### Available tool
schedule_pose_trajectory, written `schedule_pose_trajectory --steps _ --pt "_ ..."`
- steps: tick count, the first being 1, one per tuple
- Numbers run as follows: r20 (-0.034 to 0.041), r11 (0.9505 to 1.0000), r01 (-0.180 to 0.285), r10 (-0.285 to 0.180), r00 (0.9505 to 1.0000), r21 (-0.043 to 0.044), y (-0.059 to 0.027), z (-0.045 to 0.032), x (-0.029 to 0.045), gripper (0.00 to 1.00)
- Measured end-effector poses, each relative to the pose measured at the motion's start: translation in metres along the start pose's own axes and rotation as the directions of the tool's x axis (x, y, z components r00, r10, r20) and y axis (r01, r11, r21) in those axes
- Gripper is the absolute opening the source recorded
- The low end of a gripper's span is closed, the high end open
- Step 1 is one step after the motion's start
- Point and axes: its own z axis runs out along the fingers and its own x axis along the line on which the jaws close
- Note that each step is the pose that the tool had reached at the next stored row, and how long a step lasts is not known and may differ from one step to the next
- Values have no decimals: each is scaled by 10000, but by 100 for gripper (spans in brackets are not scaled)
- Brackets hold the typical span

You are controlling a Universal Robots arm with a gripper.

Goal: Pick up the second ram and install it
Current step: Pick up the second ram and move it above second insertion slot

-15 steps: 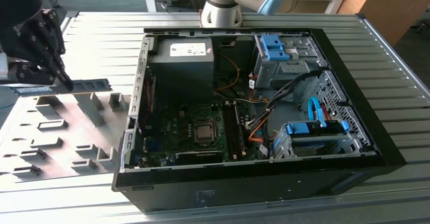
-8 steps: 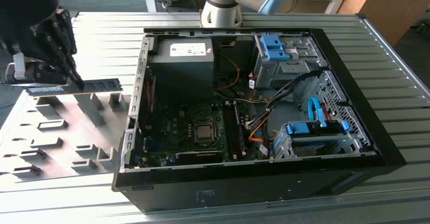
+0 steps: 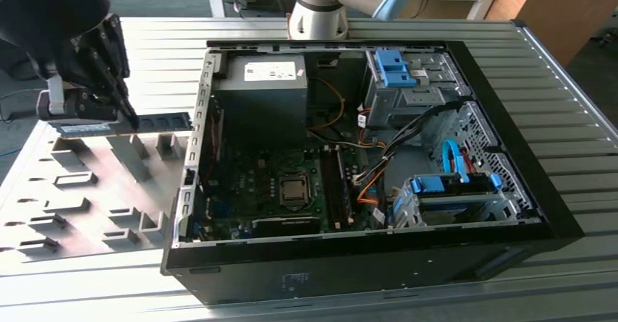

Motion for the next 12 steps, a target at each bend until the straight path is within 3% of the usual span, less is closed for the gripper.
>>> schedule_pose_trajectory --steps 12 --pt "-1 10000 0 0 10000 -1 -163 3 6 14"
